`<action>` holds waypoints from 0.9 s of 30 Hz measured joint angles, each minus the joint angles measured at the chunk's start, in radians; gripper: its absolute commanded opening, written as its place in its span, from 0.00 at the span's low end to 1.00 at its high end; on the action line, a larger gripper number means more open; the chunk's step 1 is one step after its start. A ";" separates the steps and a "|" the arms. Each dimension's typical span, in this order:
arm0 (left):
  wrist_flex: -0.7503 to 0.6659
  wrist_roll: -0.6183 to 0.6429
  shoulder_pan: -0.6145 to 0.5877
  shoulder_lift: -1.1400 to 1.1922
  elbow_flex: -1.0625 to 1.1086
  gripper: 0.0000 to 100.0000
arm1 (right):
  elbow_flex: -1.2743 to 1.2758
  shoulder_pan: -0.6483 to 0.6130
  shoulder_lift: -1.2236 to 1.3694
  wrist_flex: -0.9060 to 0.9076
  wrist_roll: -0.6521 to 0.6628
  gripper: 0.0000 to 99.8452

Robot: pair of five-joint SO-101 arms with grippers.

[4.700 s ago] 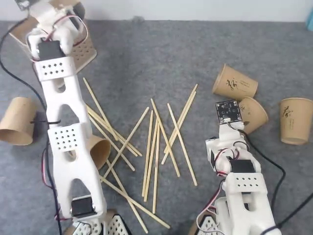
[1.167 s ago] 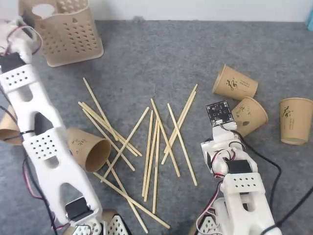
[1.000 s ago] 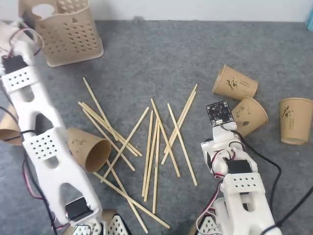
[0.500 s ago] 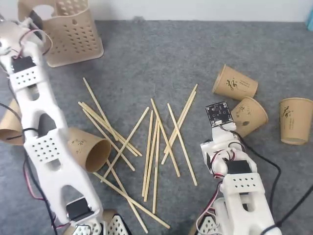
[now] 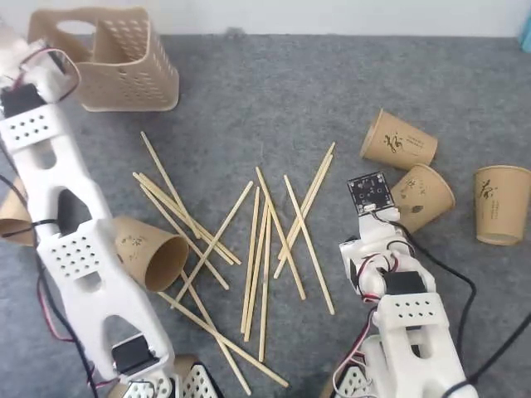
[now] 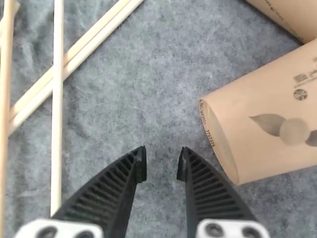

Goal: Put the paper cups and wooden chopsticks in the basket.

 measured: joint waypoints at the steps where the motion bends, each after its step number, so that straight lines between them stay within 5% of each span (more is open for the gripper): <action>1: 0.034 0.000 0.000 0.002 -0.020 0.01 | 0.000 0.000 0.000 0.000 0.000 0.12; 14: 0.681 0.015 0.166 0.054 -0.554 0.01 | 0.000 0.000 0.000 0.000 0.000 0.12; 27: 0.753 0.026 0.308 -0.175 -0.439 0.01 | 0.000 0.003 0.000 0.000 0.006 0.12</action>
